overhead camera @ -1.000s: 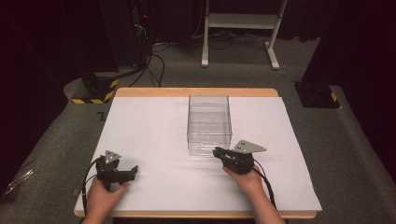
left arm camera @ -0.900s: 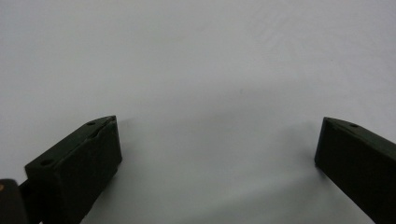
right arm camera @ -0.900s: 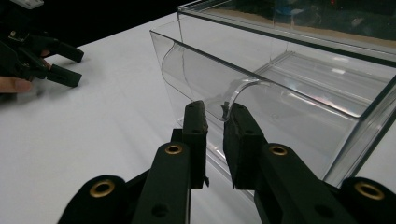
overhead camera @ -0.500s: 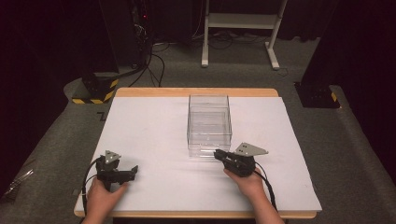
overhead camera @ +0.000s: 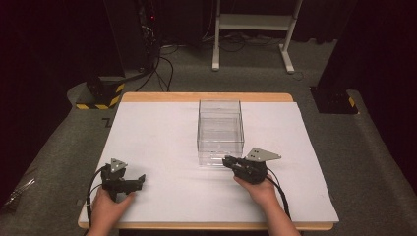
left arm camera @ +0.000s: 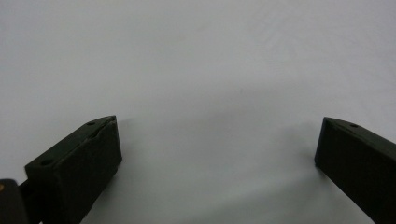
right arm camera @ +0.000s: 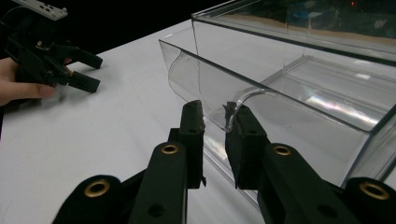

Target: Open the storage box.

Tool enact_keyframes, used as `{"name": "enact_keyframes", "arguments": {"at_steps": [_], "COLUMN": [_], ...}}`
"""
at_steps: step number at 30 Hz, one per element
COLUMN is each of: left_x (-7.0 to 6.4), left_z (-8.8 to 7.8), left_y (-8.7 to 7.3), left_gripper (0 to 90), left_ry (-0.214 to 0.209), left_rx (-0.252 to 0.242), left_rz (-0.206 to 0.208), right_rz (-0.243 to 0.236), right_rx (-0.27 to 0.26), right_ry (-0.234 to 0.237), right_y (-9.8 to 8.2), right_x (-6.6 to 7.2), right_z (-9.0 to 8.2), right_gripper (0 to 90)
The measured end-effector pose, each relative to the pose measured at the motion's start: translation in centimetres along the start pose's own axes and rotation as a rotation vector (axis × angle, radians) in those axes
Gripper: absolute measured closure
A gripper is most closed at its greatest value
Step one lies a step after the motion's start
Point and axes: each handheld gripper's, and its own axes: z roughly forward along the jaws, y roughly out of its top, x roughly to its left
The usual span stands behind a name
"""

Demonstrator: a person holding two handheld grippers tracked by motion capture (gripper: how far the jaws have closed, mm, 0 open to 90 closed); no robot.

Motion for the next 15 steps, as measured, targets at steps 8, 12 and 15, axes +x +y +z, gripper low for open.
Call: {"name": "enact_keyframes", "arguments": {"at_steps": [8, 12, 15], "left_x": [0.0, 0.0, 0.0], "left_z": [0.0, 0.0, 0.0], "left_y": [0.0, 0.0, 0.0], "left_gripper": [0.6, 0.6, 0.6], "left_ry": [0.0, 0.0, 0.0], "left_rx": [0.0, 0.0, 0.0], "left_rz": [-0.001, 0.0, 0.0], "right_rz": [-0.028, -0.031, -0.032], "right_rx": [0.008, 0.007, 0.012], "right_ry": [0.027, 0.036, 0.037], "right_y": [-0.2, -0.4, -0.5], "right_x": [0.9, 1.1, 1.3], "right_z": [-0.2, -0.6, -0.9], "right_gripper": [80.3, 80.2, 80.2]}}
